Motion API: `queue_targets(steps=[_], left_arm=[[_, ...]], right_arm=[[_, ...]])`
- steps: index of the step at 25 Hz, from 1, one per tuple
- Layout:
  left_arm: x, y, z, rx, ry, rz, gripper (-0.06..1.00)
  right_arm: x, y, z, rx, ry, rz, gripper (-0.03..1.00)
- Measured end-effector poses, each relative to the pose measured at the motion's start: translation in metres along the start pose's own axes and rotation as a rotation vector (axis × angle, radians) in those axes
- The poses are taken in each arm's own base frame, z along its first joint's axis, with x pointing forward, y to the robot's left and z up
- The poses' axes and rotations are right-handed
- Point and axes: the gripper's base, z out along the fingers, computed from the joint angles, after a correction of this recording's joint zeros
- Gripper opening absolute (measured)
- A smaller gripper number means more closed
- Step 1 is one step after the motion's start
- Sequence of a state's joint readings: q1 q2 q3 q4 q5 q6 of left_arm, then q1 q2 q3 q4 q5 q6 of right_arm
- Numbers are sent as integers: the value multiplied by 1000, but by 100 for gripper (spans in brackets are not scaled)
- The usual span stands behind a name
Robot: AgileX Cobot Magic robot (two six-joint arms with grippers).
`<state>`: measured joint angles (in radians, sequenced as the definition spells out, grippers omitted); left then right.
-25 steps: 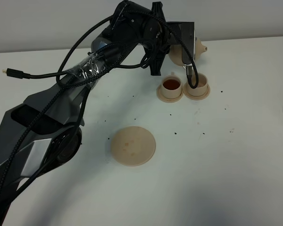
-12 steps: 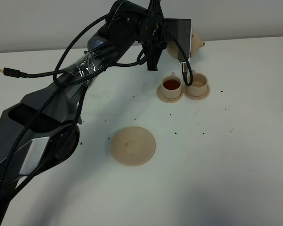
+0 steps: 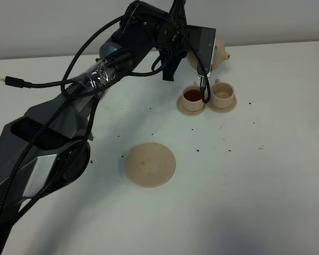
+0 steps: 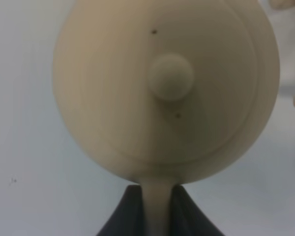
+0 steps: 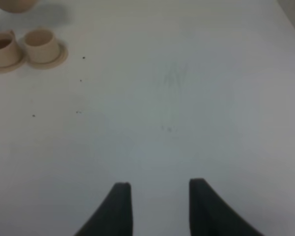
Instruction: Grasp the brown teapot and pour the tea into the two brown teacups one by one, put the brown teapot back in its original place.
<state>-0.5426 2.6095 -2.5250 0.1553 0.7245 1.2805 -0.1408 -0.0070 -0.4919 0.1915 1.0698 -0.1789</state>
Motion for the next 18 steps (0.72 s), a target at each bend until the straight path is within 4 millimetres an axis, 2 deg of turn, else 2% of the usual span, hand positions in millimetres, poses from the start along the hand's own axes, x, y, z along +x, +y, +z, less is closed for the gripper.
queue_targets(steps=[18], left_arm=[[0, 1, 0, -7, -2, 121, 15]], right_arm=[[0, 0, 0, 0, 0, 0, 31]])
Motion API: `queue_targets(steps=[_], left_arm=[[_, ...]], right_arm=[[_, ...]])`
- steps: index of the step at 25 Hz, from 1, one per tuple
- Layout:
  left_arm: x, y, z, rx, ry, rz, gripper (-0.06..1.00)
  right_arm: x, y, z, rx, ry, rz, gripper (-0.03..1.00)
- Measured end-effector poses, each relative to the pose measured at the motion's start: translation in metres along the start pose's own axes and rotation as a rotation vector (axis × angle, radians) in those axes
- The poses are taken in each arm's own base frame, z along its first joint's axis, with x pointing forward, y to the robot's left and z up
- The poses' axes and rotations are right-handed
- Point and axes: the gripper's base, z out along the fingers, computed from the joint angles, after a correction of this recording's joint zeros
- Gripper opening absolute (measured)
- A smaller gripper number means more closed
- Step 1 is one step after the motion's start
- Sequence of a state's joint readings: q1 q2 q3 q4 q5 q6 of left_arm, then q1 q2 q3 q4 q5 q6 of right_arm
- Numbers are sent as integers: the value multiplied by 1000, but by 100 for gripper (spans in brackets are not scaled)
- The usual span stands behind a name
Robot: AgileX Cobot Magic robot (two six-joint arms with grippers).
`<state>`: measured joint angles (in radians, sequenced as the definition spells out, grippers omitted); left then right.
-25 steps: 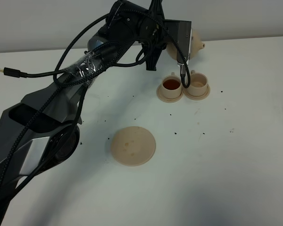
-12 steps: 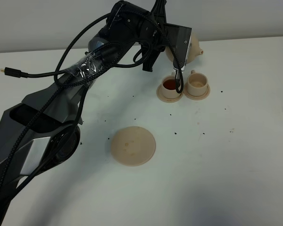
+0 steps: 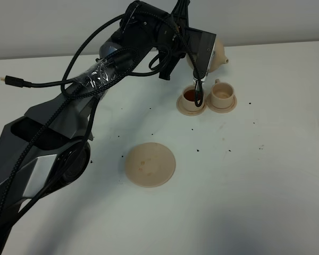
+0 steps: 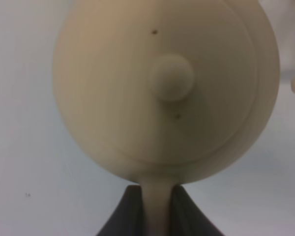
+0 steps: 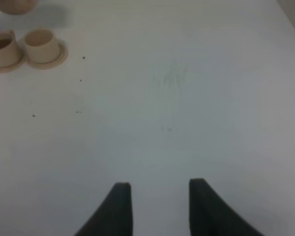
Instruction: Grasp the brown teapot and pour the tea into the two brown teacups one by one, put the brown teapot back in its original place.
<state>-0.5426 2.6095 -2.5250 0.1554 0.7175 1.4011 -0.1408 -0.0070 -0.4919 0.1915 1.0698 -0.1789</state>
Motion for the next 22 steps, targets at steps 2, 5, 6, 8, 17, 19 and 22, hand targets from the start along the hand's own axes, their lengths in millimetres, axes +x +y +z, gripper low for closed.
queue_targets(steps=[2, 5, 6, 8, 17, 19, 22], left_arm=[[0, 0, 0, 0, 0, 17, 15], [0, 1, 0, -11, -2, 31, 15], [0, 1, 0, -16, -2, 34, 15], [0, 2, 0, -19, -3, 40, 15], [0, 1, 0, -16, -2, 90, 15], [0, 1, 0, -11, -1, 101, 15], [0, 0, 0, -1, 0, 121, 15]], right_arm=[[0, 0, 0, 0, 0, 0, 31], [0, 0, 0, 0, 0, 0, 31], [0, 0, 0, 0, 0, 0, 31], [0, 0, 0, 0, 0, 0, 31], [0, 0, 0, 0, 0, 0, 31], [0, 0, 0, 0, 0, 0, 31], [0, 0, 0, 0, 0, 0, 31]])
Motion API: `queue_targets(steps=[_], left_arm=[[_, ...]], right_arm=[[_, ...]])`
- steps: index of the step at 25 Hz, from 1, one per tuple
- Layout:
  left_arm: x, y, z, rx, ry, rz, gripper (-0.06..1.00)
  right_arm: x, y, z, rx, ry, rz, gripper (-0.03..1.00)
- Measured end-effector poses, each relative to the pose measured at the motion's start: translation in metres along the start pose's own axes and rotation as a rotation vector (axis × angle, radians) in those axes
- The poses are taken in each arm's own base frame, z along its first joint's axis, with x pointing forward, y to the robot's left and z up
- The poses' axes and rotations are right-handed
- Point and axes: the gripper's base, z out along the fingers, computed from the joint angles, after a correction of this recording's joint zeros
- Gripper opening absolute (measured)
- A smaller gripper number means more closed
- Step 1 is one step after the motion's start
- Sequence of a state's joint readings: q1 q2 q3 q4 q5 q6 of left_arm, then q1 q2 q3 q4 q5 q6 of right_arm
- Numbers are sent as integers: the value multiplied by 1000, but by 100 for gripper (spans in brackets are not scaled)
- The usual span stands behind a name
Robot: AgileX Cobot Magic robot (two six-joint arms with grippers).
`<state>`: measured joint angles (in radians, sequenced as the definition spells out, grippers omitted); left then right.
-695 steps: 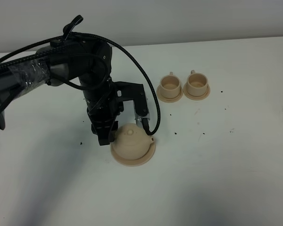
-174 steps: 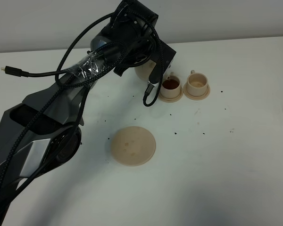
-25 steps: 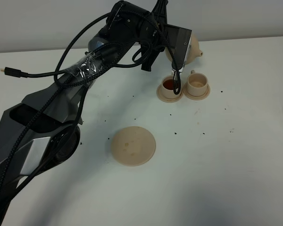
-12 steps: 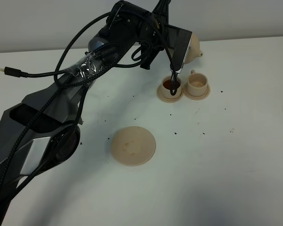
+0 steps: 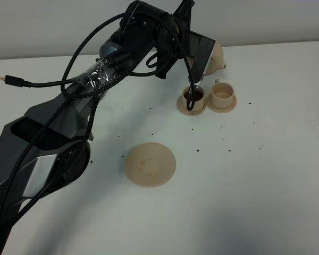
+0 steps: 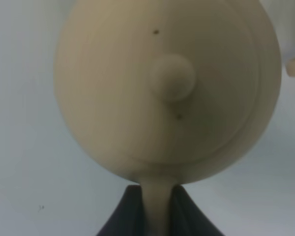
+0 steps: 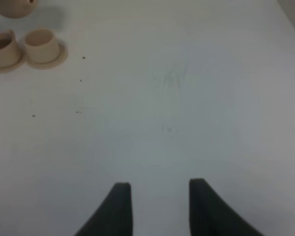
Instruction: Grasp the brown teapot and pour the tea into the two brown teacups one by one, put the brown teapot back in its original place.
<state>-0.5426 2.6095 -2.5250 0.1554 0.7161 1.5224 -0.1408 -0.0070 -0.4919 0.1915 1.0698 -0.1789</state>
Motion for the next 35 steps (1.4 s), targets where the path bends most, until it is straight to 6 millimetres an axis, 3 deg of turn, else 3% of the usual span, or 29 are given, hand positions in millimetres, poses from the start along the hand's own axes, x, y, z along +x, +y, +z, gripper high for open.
queue_targets(steps=[35], left_arm=[[-1, -4, 8, -20, 12, 231, 15]], right_arm=[[0, 0, 0, 0, 0, 0, 31]])
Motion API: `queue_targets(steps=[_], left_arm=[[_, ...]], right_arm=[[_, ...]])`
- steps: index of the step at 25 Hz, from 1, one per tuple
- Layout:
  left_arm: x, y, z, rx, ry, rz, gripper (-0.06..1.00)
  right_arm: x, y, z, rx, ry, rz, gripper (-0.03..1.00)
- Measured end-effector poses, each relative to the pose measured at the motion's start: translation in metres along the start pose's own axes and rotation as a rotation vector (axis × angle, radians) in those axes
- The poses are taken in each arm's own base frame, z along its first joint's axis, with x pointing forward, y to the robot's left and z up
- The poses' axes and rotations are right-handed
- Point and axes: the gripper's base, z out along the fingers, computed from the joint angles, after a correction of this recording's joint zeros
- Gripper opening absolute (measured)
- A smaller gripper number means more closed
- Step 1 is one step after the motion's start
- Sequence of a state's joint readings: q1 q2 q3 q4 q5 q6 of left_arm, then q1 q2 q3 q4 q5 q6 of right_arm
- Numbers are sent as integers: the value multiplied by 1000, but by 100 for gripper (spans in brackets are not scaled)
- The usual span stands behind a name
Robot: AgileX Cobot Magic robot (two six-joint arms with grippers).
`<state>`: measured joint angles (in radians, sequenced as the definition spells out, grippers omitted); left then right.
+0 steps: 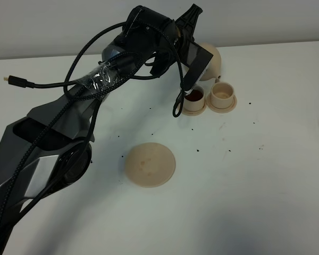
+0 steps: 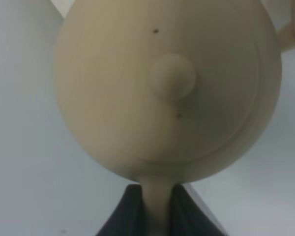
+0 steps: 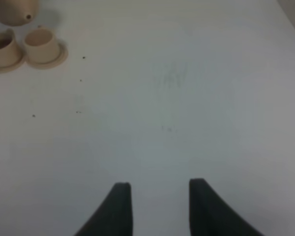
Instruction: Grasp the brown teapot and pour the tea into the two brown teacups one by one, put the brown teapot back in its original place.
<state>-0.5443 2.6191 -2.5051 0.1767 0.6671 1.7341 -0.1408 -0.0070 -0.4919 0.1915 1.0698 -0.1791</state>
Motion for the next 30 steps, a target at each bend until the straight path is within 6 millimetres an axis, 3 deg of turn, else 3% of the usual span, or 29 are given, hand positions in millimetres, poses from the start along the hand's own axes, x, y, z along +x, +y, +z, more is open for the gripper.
queue_targets(steps=[30], left_arm=[[-10, 6, -1, -36, -1, 208, 15]], right_arm=[[0, 0, 0, 0, 0, 1, 31]])
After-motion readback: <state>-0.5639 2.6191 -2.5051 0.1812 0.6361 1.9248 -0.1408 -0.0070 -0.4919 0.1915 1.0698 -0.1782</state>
